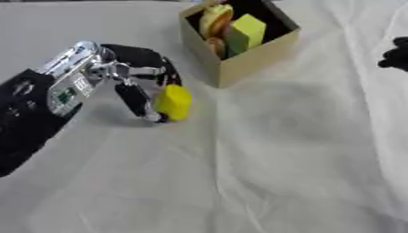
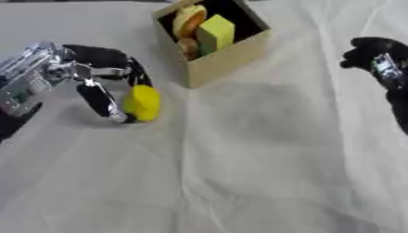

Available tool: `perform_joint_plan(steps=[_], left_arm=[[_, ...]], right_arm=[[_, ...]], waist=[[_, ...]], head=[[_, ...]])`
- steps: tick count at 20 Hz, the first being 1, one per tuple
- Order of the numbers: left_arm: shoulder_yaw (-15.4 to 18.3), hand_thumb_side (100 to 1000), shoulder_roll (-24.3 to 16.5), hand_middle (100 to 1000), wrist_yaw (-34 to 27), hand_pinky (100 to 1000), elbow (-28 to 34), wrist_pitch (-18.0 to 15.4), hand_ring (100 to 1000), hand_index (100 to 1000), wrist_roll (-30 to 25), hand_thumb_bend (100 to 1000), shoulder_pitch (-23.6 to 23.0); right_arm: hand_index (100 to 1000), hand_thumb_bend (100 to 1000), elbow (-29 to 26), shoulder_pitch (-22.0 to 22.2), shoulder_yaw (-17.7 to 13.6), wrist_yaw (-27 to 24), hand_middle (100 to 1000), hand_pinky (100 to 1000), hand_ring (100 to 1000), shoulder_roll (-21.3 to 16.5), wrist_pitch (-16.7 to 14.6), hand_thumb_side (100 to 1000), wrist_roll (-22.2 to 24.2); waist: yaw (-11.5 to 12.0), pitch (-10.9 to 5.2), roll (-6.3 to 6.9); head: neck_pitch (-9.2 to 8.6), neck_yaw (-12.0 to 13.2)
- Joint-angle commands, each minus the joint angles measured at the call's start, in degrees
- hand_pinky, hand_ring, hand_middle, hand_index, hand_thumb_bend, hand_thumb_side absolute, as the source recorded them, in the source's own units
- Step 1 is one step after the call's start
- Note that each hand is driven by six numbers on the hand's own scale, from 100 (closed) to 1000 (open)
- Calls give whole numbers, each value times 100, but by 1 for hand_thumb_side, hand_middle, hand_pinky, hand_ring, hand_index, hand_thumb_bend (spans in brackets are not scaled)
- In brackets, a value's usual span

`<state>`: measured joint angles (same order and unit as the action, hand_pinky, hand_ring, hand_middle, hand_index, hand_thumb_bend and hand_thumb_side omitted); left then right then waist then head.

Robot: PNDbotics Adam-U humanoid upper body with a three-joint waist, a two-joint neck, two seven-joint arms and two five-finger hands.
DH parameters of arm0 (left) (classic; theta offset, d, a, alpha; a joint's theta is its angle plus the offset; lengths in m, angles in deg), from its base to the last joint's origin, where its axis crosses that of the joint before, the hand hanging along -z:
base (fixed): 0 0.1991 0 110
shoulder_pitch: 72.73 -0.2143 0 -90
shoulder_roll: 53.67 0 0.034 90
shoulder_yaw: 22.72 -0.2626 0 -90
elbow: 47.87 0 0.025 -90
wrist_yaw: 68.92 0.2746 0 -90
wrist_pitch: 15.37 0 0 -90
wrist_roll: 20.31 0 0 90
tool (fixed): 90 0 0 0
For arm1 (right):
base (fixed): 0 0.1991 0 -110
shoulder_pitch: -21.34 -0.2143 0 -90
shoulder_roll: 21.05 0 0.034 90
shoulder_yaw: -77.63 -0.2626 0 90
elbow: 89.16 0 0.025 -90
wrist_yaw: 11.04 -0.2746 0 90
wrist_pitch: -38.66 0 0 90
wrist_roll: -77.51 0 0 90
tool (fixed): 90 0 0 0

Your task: Pick up objects on the table and place them in the box.

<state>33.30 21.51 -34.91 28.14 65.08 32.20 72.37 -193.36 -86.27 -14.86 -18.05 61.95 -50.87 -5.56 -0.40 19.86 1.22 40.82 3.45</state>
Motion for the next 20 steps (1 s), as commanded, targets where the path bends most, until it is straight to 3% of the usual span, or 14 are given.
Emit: perform_joint_plan(steps=[1, 7, 10, 11, 12, 14, 16, 20], left_arm=[[48, 417, -55, 616, -62, 714, 22, 52, 650, 787, 68, 339, 149], [106, 330, -77, 552, -225, 691, 184, 162, 603, 706, 203, 106, 158], [210, 290, -167, 546, -273, 688, 447, 220, 600, 697, 335, 100, 213], [250, 331, -206, 551, -292, 691, 537, 234, 603, 703, 373, 100, 267], [295, 197, -243, 555, -302, 693, 612, 241, 606, 708, 410, 110, 347], [399, 132, -272, 561, -303, 696, 675, 230, 611, 715, 478, 129, 575], [514, 104, -173, 578, -308, 702, 558, 169, 623, 727, 491, 125, 881], [881, 100, 394, 576, -271, 703, -205, -112, 616, 725, 541, 100, 1653]], right_arm=[[791, 100, -90, -49, -64, -7, 657, 901, 714, -93, 10, 757, -20], [791, 100, -87, -48, -67, 5, 657, 901, 714, -96, 20, 757, -30], [791, 100, -85, -43, -70, 11, 657, 901, 714, -108, 19, 756, -33], [791, 100, -86, -41, -72, 14, 657, 901, 714, -116, 17, 760, -35], [791, 100, -86, -40, -73, 19, 657, 901, 714, -125, 14, 753, -38], [791, 100, -86, -41, -75, 29, 657, 901, 714, -149, 7, 751, -43], [791, 100, -85, -46, -70, 38, 657, 901, 714, -173, -1, 748, -45], [791, 100, -89, -84, -41, 46, 658, 901, 714, -205, -14, 746, -25]], waist=[[-2, -95, -20], [10, -100, -21], [26, -114, -11], [32, -122, -3], [36, -133, 6], [33, -156, 30], [21, -180, 58], [-39, -195, 106]], head=[[-51, 19], [-39, 5], [-24, -18], [-18, -28], [-11, -39], [4, -60], [18, -64], [7, -26]])
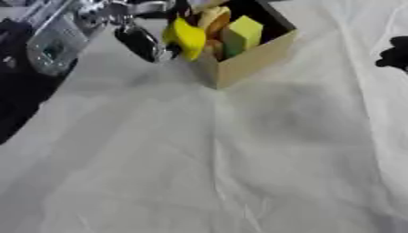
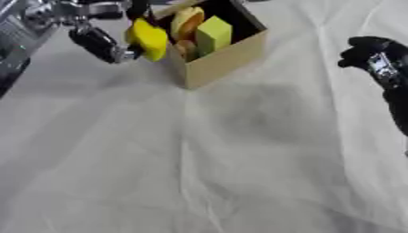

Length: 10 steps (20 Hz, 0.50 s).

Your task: Pick up objects on the table and place them in the box.

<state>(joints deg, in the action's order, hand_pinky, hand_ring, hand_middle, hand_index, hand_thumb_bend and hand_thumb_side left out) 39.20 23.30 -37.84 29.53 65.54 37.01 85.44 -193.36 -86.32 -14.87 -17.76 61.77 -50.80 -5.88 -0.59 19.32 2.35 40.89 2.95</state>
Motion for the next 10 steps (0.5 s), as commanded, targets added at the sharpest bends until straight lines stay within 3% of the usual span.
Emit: perform_joint_plan(steps=[1, 5, 10], left_arm=[[409, 100, 390, 575, 99, 703, -594, -247, 613, 725, 115, 100, 524], [852, 100, 970, 578, 685, 707, -1518, -617, 614, 728, 456, 100, 990], [1248, 100, 1336, 588, 1627, 711, -2432, -916, 621, 729, 939, 134, 1129]], right_arm=[[791, 100, -90, -93, -32, 18, 658, 902, 714, -191, -22, 747, 15], [791, 100, -93, -151, -9, 19, 657, 902, 714, -200, -27, 747, 34], [791, 100, -125, -233, 5, 5, 658, 902, 714, -211, -45, 745, 49]], waist=[[-48, -134, 1], [-157, -86, 22], [-267, -1, 21]], head=[[-12, 45], [-72, 124], [-161, 189]])
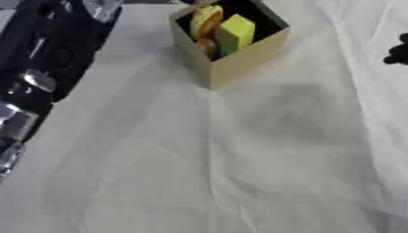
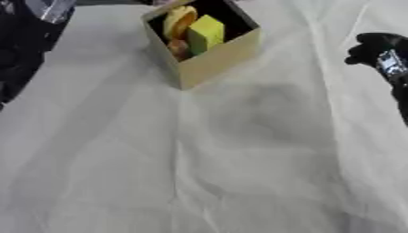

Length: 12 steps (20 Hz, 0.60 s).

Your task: Pick up objects on the table and place them in the box.

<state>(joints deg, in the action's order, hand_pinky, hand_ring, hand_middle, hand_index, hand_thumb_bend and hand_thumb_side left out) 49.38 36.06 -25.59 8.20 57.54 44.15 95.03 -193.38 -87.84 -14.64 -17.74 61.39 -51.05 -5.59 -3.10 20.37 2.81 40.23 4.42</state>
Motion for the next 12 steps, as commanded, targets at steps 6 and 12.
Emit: perform_joint_plan(steps=[6, 12], left_arm=[[515, 121, 301, 608, 1141, 724, -912, -279, 641, 741, 670, 221, 173], [649, 430, 420, 783, 1573, 818, -1168, -507, 790, 923, 930, 544, 136]], right_arm=[[792, 100, -162, -157, 0, -12, 658, 902, 714, -176, -44, 743, 31], [791, 100, -165, -162, -1, -24, 657, 902, 714, -155, -42, 743, 36]], waist=[[-102, -37, -29], [-148, -38, -31]], head=[[-142, 111], [-162, 138]])
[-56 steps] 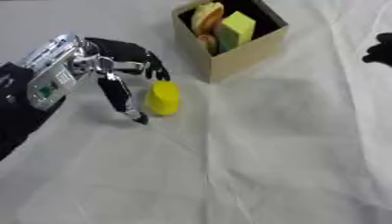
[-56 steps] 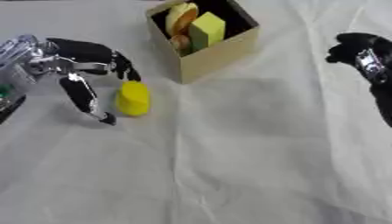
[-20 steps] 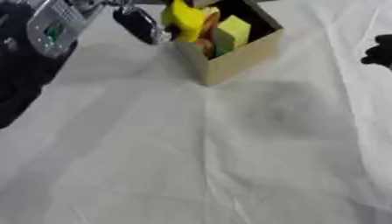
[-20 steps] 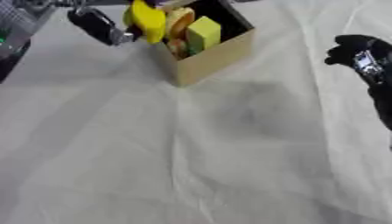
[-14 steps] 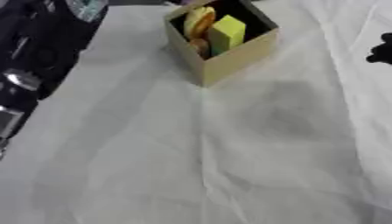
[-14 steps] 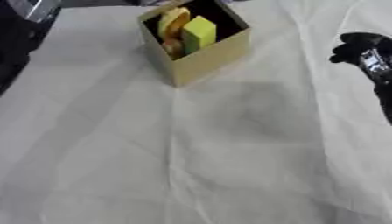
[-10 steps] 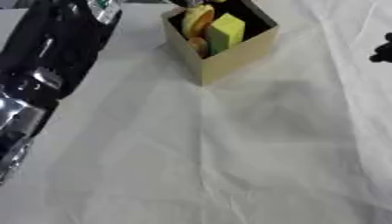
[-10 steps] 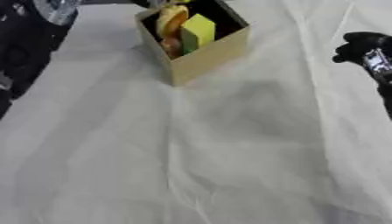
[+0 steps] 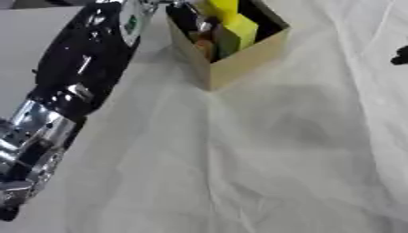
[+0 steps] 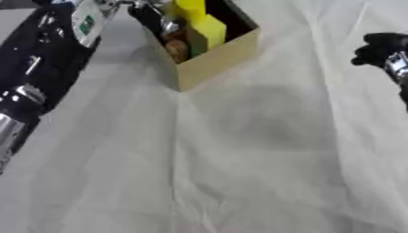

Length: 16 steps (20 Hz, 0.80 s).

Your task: Pick up objects on the table and place them in the box.

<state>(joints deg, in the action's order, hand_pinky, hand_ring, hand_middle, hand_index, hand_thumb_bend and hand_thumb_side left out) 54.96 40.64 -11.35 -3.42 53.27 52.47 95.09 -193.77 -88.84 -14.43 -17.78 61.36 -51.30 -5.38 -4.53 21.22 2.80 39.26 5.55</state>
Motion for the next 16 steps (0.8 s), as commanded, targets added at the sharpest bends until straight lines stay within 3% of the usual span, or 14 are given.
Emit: perform_joint_plan(steps=[1, 3, 4, 11, 14, 16], left_arm=[[104, 464, -39, 793, 195, 826, -10, -99, 800, 941, 128, 592, 125], [133, 514, -40, 796, 242, 825, 0, -99, 802, 951, 177, 630, 114], [156, 532, -35, 787, 204, 823, -5, -86, 793, 946, 181, 606, 104], [186, 497, -179, 774, -201, 815, 281, 192, 783, 924, 34, 574, 112], [172, 377, -259, 747, -325, 801, 598, 330, 761, 890, 87, 438, 81], [135, 351, -373, 700, -542, 785, 1049, 471, 724, 838, 208, 257, -1]], right_arm=[[791, 100, -122, -57, -25, -22, 657, 902, 714, -149, -15, 743, 13], [791, 100, -116, -44, -27, -22, 657, 901, 713, -146, -11, 737, 12], [791, 100, -113, -36, -26, -22, 657, 901, 714, -142, -8, 744, 13], [791, 100, -90, 46, -36, -19, 657, 901, 713, -133, 8, 743, 12], [791, 100, -87, 77, -41, -20, 657, 901, 713, -127, 9, 740, 8], [791, 100, -91, 101, -54, -17, 657, 901, 713, -133, 4, 735, -5]], waist=[[1, -128, -32], [12, -139, -32], [19, -146, -33], [114, -244, -34], [170, -302, -37], [228, -344, -39]], head=[[-61, 26], [-53, 22], [-47, 18], [45, -55], [99, -98], [154, -156]])
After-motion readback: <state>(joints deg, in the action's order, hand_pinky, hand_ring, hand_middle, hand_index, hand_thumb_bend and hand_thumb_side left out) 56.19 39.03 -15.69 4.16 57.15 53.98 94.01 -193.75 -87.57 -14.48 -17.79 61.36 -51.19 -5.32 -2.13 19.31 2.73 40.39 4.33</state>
